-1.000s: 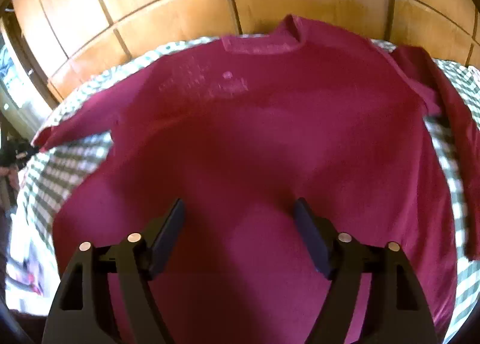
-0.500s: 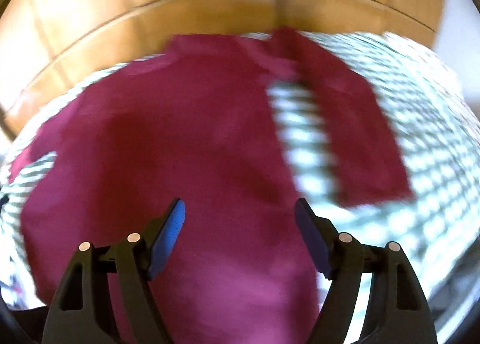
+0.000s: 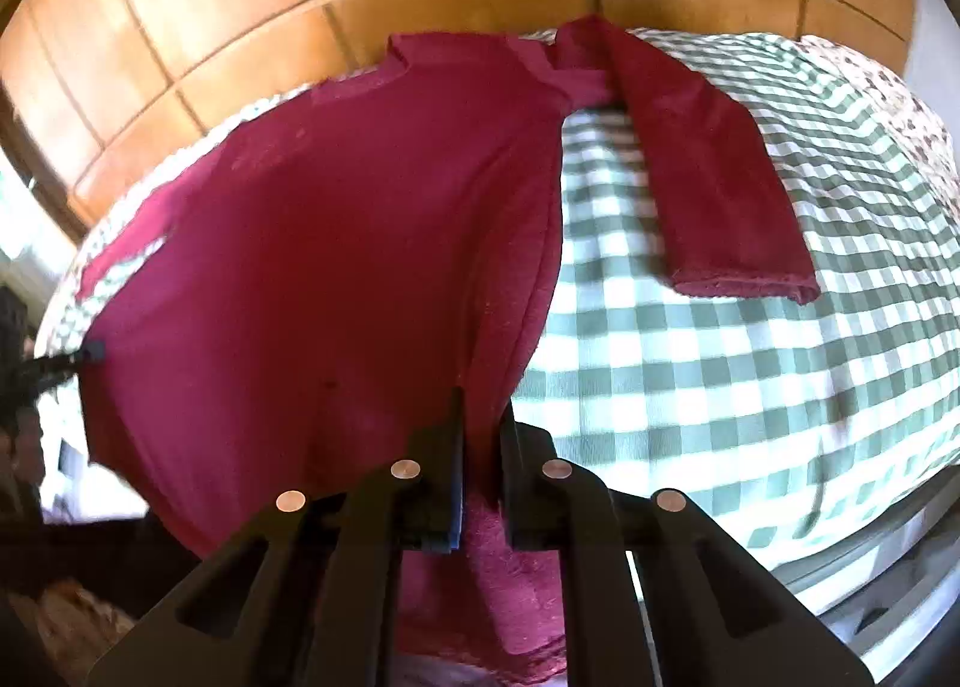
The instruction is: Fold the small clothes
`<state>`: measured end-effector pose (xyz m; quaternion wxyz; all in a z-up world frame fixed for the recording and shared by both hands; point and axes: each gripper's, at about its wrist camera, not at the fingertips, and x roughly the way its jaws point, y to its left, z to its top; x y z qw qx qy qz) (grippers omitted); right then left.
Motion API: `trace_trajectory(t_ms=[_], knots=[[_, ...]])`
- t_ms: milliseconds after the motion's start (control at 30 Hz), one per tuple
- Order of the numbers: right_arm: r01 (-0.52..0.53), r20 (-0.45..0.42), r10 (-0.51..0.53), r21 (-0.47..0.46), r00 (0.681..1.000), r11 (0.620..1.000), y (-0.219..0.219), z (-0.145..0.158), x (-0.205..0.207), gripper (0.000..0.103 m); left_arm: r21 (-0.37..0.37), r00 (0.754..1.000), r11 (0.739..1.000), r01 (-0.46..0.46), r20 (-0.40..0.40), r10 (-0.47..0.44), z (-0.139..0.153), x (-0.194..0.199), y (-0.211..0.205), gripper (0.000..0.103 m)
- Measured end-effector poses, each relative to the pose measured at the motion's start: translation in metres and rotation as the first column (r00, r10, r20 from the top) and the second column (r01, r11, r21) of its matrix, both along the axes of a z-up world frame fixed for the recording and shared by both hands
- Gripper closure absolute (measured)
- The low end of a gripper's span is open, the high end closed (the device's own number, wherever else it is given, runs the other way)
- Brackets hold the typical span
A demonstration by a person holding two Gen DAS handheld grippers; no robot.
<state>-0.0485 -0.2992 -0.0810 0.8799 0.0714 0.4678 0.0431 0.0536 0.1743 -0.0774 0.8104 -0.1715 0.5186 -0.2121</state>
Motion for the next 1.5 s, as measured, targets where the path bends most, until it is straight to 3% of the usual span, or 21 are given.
trace_trajectory(t_ms=[67, 167, 233, 267, 400, 500, 567, 600, 700, 867, 1000, 1100, 1200, 1300, 1367, 1433, 1500], knots=[[-0.007, -0.044, 0.005, -0.053, 0.999, 0.999, 0.000, -0.013, 0.003, 0.095, 0.054, 0.999, 0.999, -0.006, -0.043, 0.008, -0.010, 0.000, -0.011, 0.081], [0.030, -0.036, -0.031, -0.021, 0.999, 0.999, -0.013, -0.013, 0.006, 0.089, 0.016, 0.998, 0.999, -0.044, -0.035, 0.045, -0.004, -0.001, -0.012, 0.064], [0.078, 0.022, -0.077, -0.030, 0.997, 0.997, -0.024, 0.001, 0.009, 0.064, 0.014, 0.996, 0.996, -0.088, 0.022, 0.088, 0.013, 0.003, -0.009, 0.061], [0.118, 0.065, -0.115, -0.043, 0.991, 0.992, -0.034, 0.009, 0.013, 0.061, 0.017, 0.992, 0.993, -0.113, 0.066, 0.111, 0.025, 0.006, -0.008, 0.060], [0.237, 0.116, -0.222, -0.137, 0.968, 0.962, -0.063, 0.010, 0.044, 0.061, 0.014, 0.979, 0.992, -0.123, 0.167, 0.119, 0.053, 0.026, -0.023, 0.049], [0.211, 0.028, -0.210, -0.220, 0.977, 0.952, -0.072, -0.020, 0.075, 0.061, 0.006, 0.981, 0.997, -0.073, 0.179, 0.071, 0.057, 0.041, -0.049, 0.046], [0.190, 0.018, -0.192, -0.253, 0.981, 0.949, -0.072, -0.026, 0.079, 0.079, 0.030, 0.983, 0.999, -0.022, 0.183, 0.016, 0.056, 0.049, -0.074, 0.046], [0.190, 0.022, -0.192, -0.297, 0.981, 0.936, -0.070, -0.020, 0.079, 0.098, 0.050, 0.984, 0.999, -0.009, 0.180, 0.000, 0.053, 0.053, -0.083, 0.046], [0.244, 0.118, -0.218, -0.300, 0.969, 0.922, -0.084, 0.019, 0.069, 0.098, 0.077, 0.983, 0.995, 0.063, 0.166, -0.075, 0.047, 0.063, -0.117, 0.046], [0.414, 0.310, -0.346, -0.190, 0.886, 0.890, -0.147, 0.105, 0.047, 0.098, 0.112, 0.983, 0.986, 0.124, 0.121, -0.137, 0.032, 0.077, -0.149, 0.046], [0.560, 0.352, -0.493, -0.117, 0.795, 0.820, -0.219, 0.136, 0.062, 0.098, 0.115, 0.986, 0.985, 0.129, 0.089, -0.140, 0.024, 0.086, -0.162, 0.046], [0.647, 0.297, -0.602, -0.076, 0.741, 0.759, -0.275, 0.129, 0.092, 0.099, 0.128, 0.987, 0.983, 0.133, 0.075, -0.144, 0.022, 0.090, -0.168, 0.046], [0.705, 0.208, -0.676, -0.123, 0.707, 0.699, -0.324, 0.096, 0.142, 0.099, 0.145, 0.988, 0.981, 0.128, 0.066, -0.139, 0.018, 0.096, -0.174, 0.046], [0.716, 0.126, -0.705, -0.132, 0.698, 0.686, -0.348, 0.055, 0.171, 0.099, 0.157, 0.990, 0.980, 0.122, 0.053, -0.132, 0.016, 0.099, -0.177, 0.046], [0.725, 0.106, -0.717, -0.096, 0.689, 0.682, -0.358, 0.035, 0.180, 0.084, 0.165, 0.990, 0.979, 0.124, 0.050, -0.134, 0.015, 0.100, -0.179, 0.044], [0.757, 0.123, -0.751, -0.002, 0.649, 0.654, -0.356, 0.031, 0.168, 0.037, 0.174, 0.990, 0.977, 0.124, 0.052, -0.134, 0.014, 0.102, -0.180, 0.044], [0.774, 0.139, -0.782, 0.120, 0.607, 0.622, -0.346, 0.029, 0.144, 0.029, 0.172, 0.991, 0.979, 0.111, 0.058, -0.122, 0.014, 0.104, -0.180, 0.044]])
